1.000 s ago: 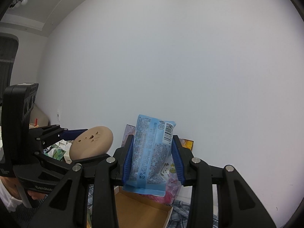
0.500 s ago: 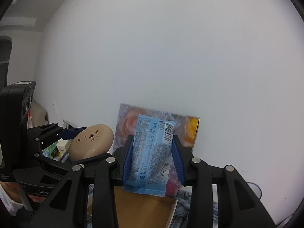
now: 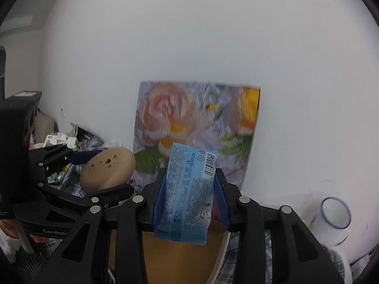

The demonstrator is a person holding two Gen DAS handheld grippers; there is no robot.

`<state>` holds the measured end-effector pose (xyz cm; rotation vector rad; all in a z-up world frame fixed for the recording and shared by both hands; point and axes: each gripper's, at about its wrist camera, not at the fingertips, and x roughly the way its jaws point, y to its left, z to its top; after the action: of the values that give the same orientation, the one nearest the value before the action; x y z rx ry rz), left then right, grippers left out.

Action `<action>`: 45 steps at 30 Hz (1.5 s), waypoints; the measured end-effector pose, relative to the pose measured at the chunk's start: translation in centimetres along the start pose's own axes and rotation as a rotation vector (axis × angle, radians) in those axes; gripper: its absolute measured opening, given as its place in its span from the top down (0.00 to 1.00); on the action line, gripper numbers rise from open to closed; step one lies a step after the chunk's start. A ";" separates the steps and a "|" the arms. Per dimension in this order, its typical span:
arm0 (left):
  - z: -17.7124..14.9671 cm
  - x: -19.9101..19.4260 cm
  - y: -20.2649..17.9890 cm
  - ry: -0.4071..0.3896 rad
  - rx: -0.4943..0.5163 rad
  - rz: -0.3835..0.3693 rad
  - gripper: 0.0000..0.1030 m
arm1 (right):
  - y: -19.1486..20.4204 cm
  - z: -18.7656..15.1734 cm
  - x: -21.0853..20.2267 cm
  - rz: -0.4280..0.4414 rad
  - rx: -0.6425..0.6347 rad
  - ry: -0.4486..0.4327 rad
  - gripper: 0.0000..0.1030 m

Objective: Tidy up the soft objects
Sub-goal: 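Lift the beige pouch and blue snack pack with both tools over the box, then lower both items into the box and open both tools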

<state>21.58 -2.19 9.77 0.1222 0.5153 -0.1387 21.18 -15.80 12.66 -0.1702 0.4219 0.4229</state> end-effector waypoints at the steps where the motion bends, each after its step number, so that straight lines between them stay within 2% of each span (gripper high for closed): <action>1: -0.2 0.3 0.0 0.008 0.001 0.000 0.21 | -0.2 -0.4 0.4 0.005 0.006 0.013 0.64; 28: -5.1 8.7 0.5 0.226 0.011 -0.008 0.21 | -2.8 -7.7 8.7 0.024 0.087 0.259 0.64; 45: -7.4 12.0 0.7 0.357 -0.013 -0.044 0.21 | -2.9 -9.5 10.8 0.035 0.100 0.354 0.64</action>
<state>28.45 -1.62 -2.51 0.1232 0.8749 -0.1569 27.93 -16.83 -0.36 -0.1407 0.7933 0.4058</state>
